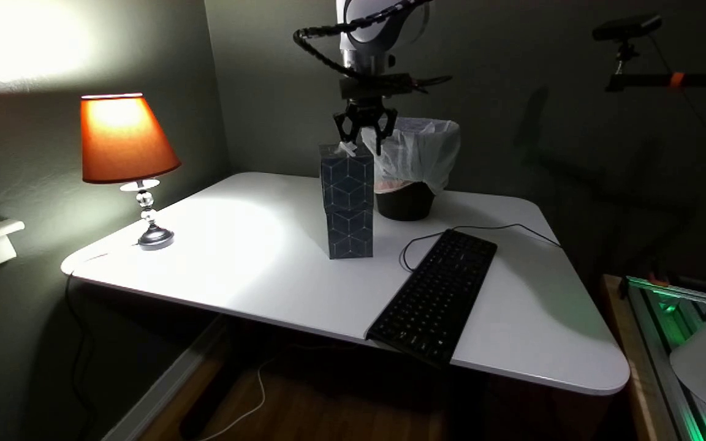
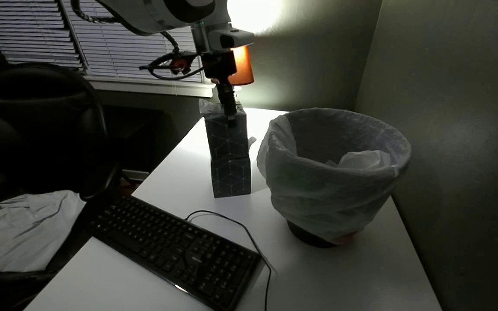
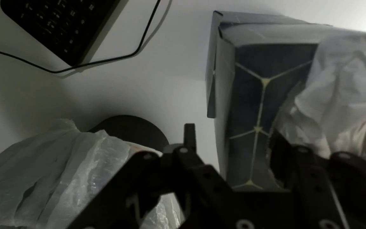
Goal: Put the left box on the right box
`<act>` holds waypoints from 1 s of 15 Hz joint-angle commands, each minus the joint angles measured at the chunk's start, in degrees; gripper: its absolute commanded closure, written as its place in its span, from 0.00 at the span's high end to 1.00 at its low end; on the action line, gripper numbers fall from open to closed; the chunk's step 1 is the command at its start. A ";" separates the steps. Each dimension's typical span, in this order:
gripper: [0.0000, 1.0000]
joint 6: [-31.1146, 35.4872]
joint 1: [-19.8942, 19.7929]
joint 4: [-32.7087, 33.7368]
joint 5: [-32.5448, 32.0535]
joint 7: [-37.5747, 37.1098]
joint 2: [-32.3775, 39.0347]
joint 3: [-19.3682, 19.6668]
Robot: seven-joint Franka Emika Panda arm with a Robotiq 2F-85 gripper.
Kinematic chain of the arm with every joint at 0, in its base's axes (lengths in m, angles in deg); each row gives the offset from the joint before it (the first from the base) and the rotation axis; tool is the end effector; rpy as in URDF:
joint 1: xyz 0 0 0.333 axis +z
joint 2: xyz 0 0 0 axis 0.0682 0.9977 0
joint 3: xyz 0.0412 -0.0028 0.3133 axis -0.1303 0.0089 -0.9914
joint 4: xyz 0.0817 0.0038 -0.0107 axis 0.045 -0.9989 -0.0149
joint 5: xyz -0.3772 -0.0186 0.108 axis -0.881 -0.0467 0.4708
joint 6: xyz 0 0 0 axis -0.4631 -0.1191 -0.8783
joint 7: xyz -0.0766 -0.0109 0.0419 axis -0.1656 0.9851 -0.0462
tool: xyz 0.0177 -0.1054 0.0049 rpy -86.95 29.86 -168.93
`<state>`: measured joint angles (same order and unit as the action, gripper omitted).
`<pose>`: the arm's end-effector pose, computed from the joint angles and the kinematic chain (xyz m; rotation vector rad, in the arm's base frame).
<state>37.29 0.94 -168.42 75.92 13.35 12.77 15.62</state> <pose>0.6427 -0.1335 0.3865 2.6850 -1.3216 0.1635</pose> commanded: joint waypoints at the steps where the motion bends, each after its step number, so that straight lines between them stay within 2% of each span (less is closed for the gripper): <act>1: 0.89 -0.49 1.68 -0.62 -1.50 -0.50 -0.98 0.31; 3: 0.99 -0.01 2.33 -1.29 -2.11 -0.67 -1.65 0.26; 9: 1.00 1.37 3.80 -3.05 -5.08 -1.34 -4.25 0.25; 15: 1.00 6.16 5.16 -8.13 -9.27 -3.39 -10.18 -0.35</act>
<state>39.88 5.13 -170.80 69.68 12.46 7.57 15.49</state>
